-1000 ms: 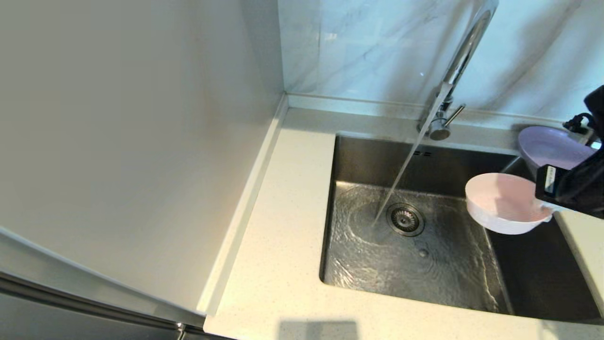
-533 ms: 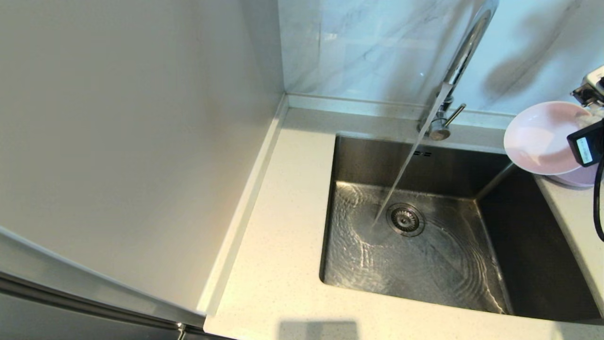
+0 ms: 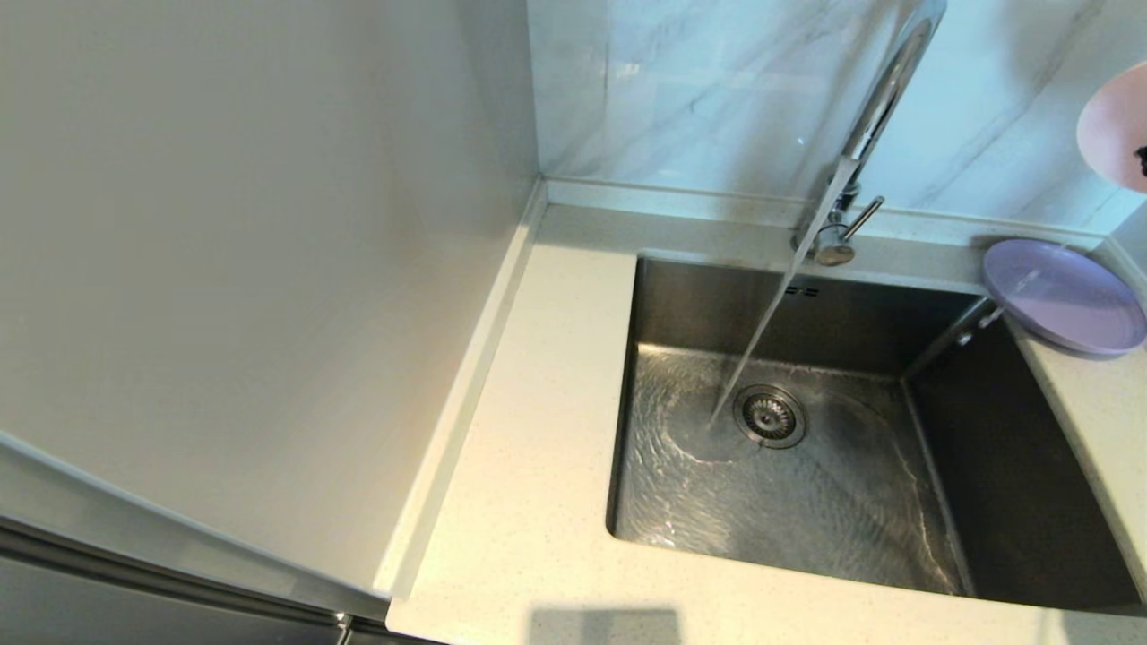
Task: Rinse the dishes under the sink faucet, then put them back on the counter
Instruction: Place the bowl on the table
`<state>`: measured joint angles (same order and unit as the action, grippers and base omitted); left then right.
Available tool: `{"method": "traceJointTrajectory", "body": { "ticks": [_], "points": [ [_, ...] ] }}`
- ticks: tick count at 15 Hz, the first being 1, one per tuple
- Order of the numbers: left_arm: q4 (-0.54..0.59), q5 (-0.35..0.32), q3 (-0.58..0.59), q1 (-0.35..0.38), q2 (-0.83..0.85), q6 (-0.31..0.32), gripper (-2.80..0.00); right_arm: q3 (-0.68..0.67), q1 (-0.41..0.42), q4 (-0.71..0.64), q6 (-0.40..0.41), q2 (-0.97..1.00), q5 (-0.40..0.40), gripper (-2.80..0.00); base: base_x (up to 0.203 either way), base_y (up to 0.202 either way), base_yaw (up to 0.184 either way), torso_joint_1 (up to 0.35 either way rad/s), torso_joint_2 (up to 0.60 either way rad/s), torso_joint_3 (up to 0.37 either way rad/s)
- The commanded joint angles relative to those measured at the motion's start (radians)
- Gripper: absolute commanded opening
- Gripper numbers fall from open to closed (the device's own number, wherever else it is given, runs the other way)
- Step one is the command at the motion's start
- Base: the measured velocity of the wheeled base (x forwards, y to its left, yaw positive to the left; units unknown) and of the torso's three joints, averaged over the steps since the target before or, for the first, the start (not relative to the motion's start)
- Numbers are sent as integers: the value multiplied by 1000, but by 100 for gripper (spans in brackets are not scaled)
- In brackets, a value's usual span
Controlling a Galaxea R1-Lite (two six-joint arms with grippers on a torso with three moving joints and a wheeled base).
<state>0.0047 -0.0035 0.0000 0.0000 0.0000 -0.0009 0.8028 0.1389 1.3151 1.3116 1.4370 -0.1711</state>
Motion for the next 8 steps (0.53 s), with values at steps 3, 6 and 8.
{"method": "traceJointTrajectory", "body": {
  "ticks": [3,6,8],
  "points": [
    [0,0,0,0,0,-1,-280,-53,2,161,26,-38,3,-280,0,0,0,0,0,0],
    [0,0,0,0,0,-1,-280,-77,2,162,22,-43,5,-280,0,0,0,0,0,0],
    [0,0,0,0,0,-1,-280,24,2,154,22,-41,-12,-280,0,0,0,0,0,0]
  ]
}}
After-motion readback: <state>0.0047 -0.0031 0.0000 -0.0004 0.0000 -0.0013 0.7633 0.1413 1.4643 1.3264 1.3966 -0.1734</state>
